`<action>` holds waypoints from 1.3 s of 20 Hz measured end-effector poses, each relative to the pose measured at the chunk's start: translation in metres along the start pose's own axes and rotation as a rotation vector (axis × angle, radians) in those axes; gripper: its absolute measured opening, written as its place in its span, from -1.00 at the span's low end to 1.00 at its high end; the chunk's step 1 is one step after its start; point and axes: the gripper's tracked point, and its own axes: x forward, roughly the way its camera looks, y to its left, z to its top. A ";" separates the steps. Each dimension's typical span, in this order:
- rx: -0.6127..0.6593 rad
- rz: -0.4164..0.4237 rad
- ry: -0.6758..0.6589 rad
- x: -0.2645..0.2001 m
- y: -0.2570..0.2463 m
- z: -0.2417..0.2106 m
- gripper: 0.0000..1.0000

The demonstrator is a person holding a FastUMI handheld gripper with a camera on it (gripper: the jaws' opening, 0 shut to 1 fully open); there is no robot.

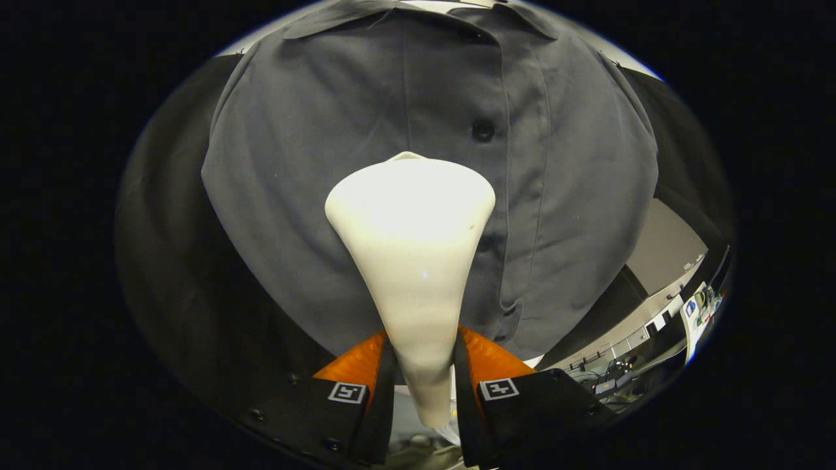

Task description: Iron the clothes twice with a garment steamer, once on the left side and once on the right side.

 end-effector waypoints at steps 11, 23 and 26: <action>-0.027 0.011 0.142 0.033 -0.021 -0.082 -0.02; -0.037 0.018 0.263 0.047 -0.025 -0.140 -0.01; -0.029 0.022 0.275 0.046 -0.025 -0.146 -0.01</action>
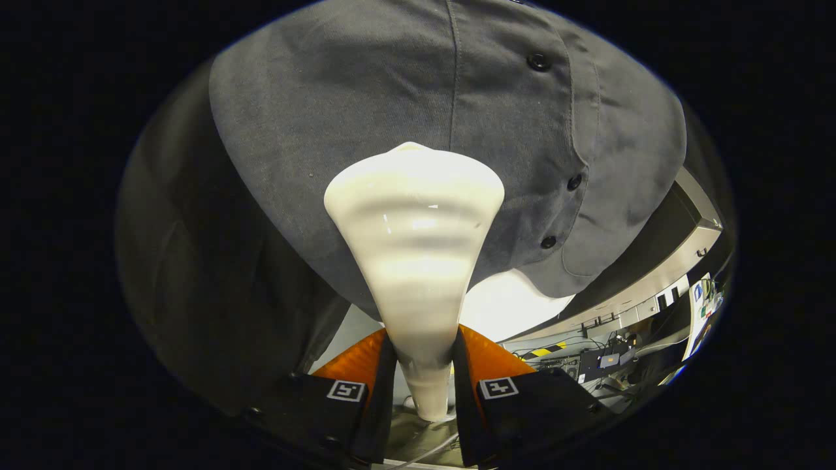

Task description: Iron the clothes twice with a garment steamer, once on the left side and once on the right side.

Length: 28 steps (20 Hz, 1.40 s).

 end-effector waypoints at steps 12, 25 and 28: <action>0.061 0.008 -0.108 -0.063 -0.018 0.031 -0.01; 0.226 -0.084 -0.294 -0.153 -0.126 0.068 -0.01; 0.239 -0.102 -0.341 -0.173 -0.150 0.083 -0.01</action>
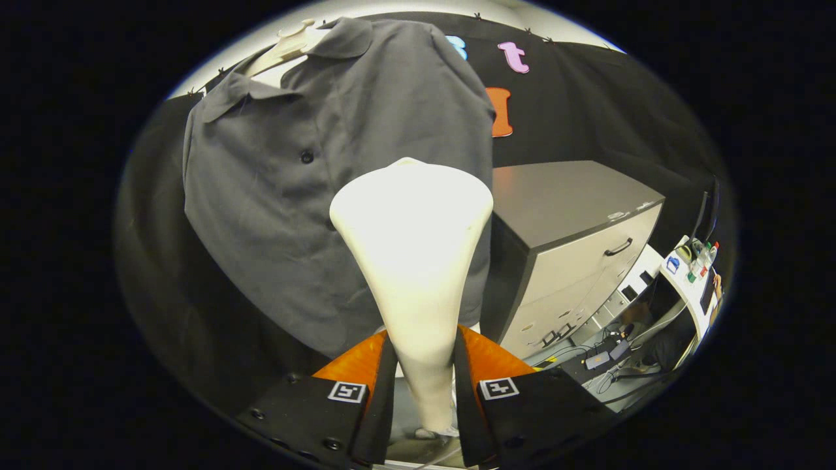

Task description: Iron the clothes twice with a garment steamer, once on the left side and once on the right side.

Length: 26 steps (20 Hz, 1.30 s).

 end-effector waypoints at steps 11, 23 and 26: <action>-0.031 0.076 -0.163 -0.036 -0.064 0.119 -0.02; -0.053 0.162 -0.307 -0.089 -0.139 0.187 -0.02; -0.041 0.155 -0.291 -0.088 -0.156 0.180 -0.02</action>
